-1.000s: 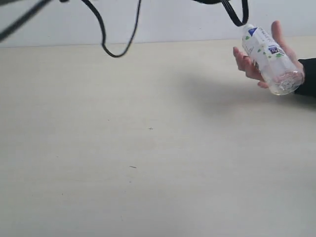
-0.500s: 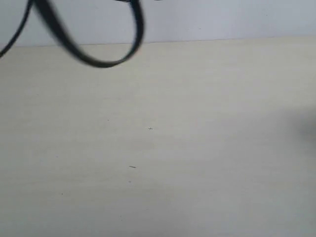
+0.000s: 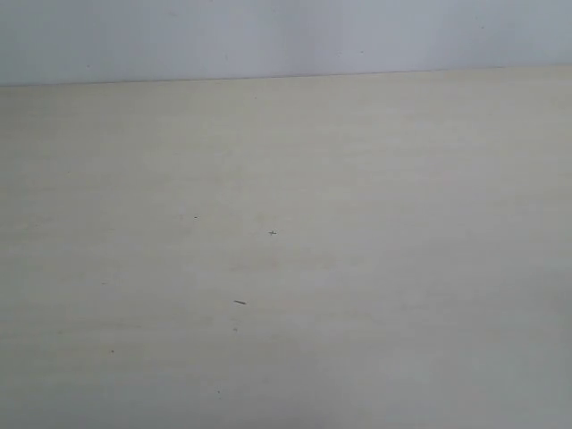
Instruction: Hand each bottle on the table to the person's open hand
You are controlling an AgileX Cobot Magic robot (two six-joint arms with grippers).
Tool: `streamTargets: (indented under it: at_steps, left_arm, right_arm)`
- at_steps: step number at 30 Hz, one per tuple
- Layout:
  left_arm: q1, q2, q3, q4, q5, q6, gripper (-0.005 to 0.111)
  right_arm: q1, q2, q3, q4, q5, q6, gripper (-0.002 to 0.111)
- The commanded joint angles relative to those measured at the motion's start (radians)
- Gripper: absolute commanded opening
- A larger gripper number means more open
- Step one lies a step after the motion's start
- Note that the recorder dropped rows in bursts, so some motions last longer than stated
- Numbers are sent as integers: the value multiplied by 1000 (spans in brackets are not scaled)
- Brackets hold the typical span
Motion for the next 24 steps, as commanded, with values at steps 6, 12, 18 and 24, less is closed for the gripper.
streamTargets:
  at_steps: [6, 12, 18, 24]
  left_arm:
    - [382, -238, 331, -162, 100, -173, 0]
    - [604, -502, 620, -214, -232, -187, 0]
    - [755, -721, 803, -260, -319, -189, 0]
    - [878, -877, 940, -335, -366, -189, 0]
  right_arm:
    - [-3, -6, 5, -5, -5, -5, 0]
    - [-3, -6, 5, -5, -5, -5, 0]
    - [-3, -6, 5, -5, -5, -5, 0]
    - [-3, -6, 5, -5, -5, -5, 0]
